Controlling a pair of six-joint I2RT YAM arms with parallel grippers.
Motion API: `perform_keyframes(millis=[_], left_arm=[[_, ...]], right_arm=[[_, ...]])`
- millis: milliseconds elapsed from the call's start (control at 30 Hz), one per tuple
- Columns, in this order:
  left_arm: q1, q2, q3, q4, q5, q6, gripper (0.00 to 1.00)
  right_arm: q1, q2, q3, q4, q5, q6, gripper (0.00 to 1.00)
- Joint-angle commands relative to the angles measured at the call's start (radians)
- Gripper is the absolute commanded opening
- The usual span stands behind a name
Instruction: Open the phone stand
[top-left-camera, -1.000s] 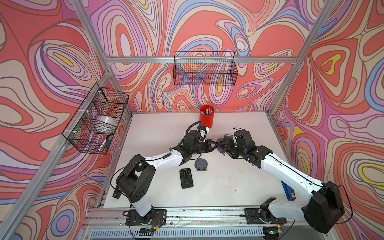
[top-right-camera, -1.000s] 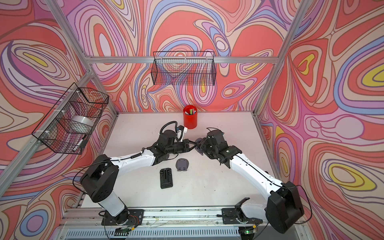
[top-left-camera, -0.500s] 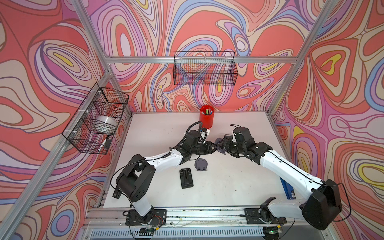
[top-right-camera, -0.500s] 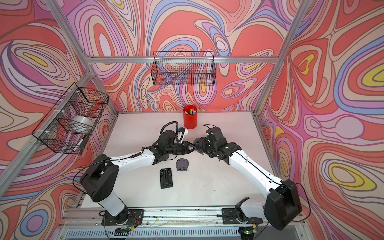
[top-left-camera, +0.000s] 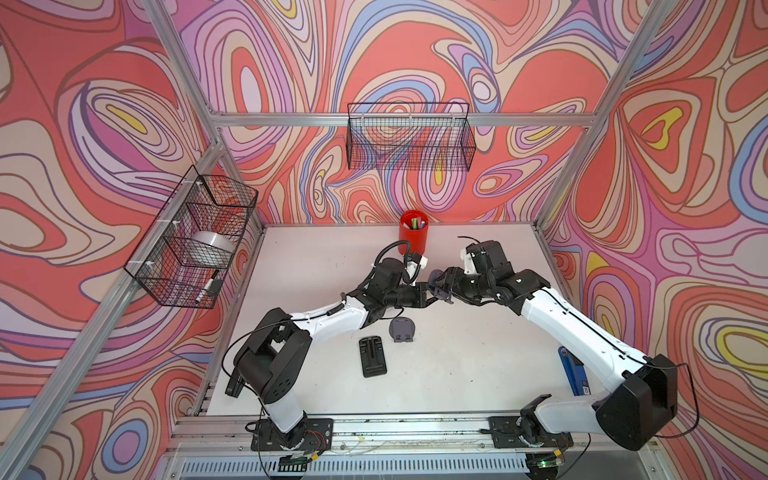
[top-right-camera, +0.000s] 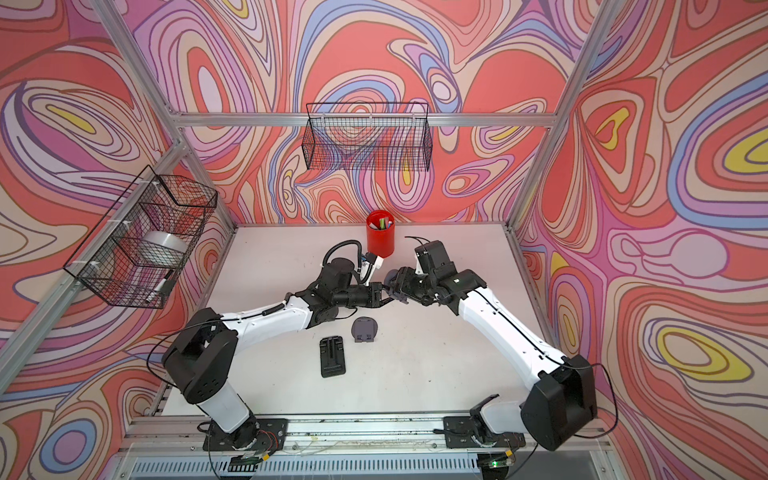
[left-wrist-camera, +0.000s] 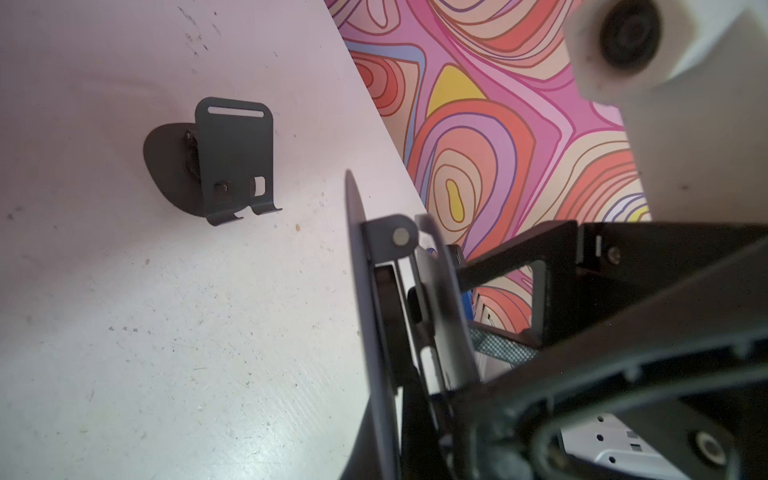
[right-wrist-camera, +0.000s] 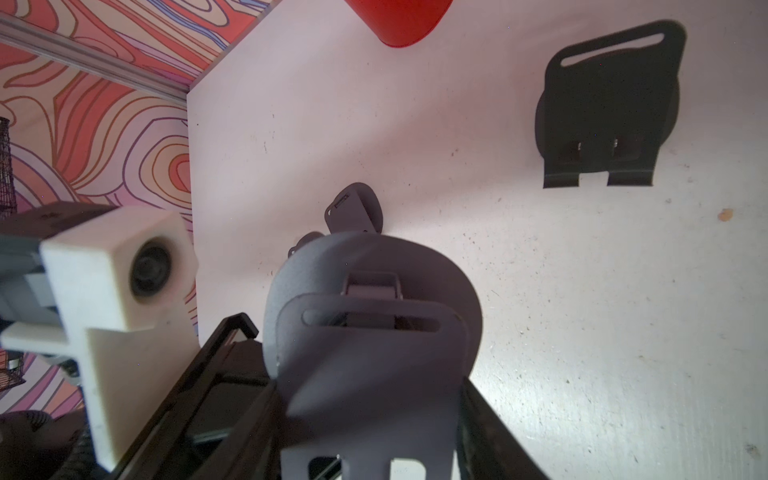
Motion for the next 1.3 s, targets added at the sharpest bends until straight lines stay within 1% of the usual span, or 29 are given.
perform_keyframes(millis=[0, 233, 400, 600, 767, 867, 967, 1100, 1267], left_arm=[[-0.005, -0.020, 0.012, -0.130, -0.042, 0.123, 0.00], [0.012, -0.020, 0.005, -0.143, -0.066, 0.164, 0.00], [0.029, -0.020, -0.003, -0.173, -0.086, 0.226, 0.00], [0.056, -0.031, -0.035, -0.168, -0.089, 0.291, 0.00], [0.072, -0.034, -0.050, -0.172, -0.086, 0.354, 0.00], [0.077, -0.040, -0.057, -0.164, -0.082, 0.371, 0.00], [0.077, -0.040, -0.051, -0.156, -0.068, 0.358, 0.02], [0.077, -0.045, -0.049, -0.130, -0.037, 0.302, 0.09], [0.077, -0.051, -0.055, -0.061, -0.016, 0.181, 0.21]], right_arm=[[-0.018, 0.010, 0.096, -0.078, -0.114, -0.098, 0.02], [-0.036, 0.050, 0.174, -0.193, -0.187, -0.190, 0.01], [-0.060, 0.062, 0.224, -0.270, -0.222, -0.243, 0.01], [-0.077, 0.069, 0.259, -0.329, -0.247, -0.281, 0.00], [-0.096, 0.080, 0.277, -0.364, -0.303, -0.310, 0.00], [-0.100, 0.092, 0.298, -0.392, -0.308, -0.333, 0.00], [-0.100, 0.101, 0.298, -0.392, -0.309, -0.345, 0.00], [-0.100, 0.098, 0.281, -0.369, -0.303, -0.351, 0.00], [-0.100, 0.085, 0.261, -0.343, -0.272, -0.350, 0.00]])
